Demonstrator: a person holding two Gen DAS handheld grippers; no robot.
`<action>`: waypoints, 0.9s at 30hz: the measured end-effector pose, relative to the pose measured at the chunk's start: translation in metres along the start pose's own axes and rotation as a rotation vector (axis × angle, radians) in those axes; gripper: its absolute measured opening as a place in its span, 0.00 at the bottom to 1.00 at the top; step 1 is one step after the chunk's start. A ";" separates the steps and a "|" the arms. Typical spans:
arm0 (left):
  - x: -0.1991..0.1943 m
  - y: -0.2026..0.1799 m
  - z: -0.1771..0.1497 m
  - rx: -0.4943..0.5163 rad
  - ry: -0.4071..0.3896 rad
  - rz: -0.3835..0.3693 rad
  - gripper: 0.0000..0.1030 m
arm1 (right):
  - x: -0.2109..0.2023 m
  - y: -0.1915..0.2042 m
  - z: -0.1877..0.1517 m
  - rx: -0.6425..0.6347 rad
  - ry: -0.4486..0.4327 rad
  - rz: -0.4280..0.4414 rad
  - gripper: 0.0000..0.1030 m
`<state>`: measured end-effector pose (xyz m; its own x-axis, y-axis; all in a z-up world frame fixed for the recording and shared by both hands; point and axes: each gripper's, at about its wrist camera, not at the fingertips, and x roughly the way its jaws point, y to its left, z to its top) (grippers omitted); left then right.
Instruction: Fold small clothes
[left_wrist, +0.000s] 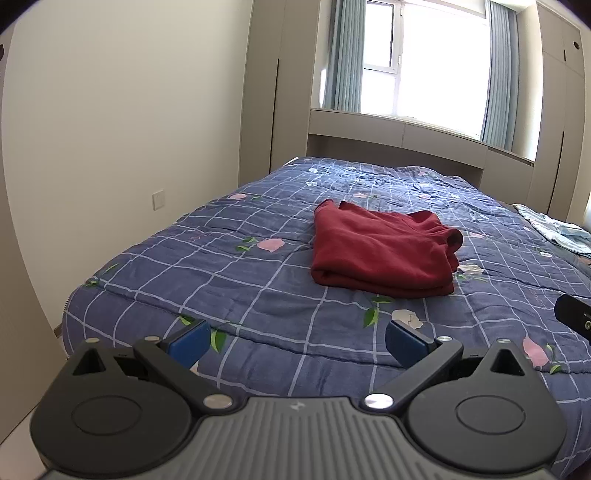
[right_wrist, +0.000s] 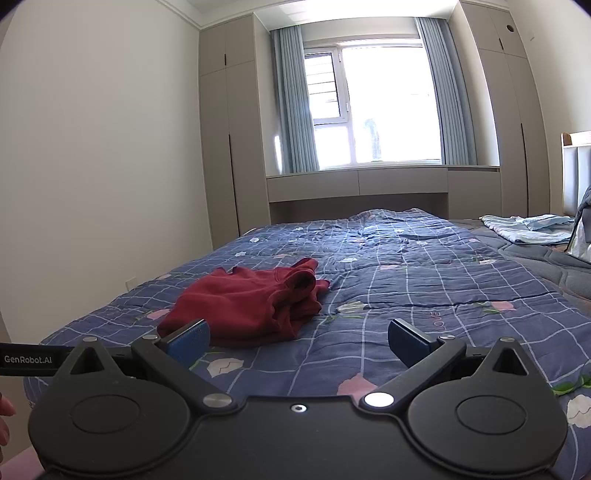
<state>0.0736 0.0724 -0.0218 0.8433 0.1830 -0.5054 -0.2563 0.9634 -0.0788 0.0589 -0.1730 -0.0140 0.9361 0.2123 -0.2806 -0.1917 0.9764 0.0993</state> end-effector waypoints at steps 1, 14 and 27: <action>0.000 -0.001 0.000 0.001 0.000 0.000 1.00 | 0.000 0.000 0.000 0.001 -0.001 0.000 1.00; -0.001 -0.001 0.000 0.002 -0.002 0.002 1.00 | -0.001 0.000 0.000 0.002 -0.007 -0.001 1.00; 0.000 -0.002 -0.001 0.000 0.000 0.005 1.00 | -0.001 0.000 -0.001 -0.001 -0.003 0.000 1.00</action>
<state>0.0735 0.0707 -0.0222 0.8420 0.1874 -0.5059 -0.2599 0.9626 -0.0760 0.0576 -0.1733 -0.0147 0.9369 0.2122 -0.2778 -0.1919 0.9764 0.0986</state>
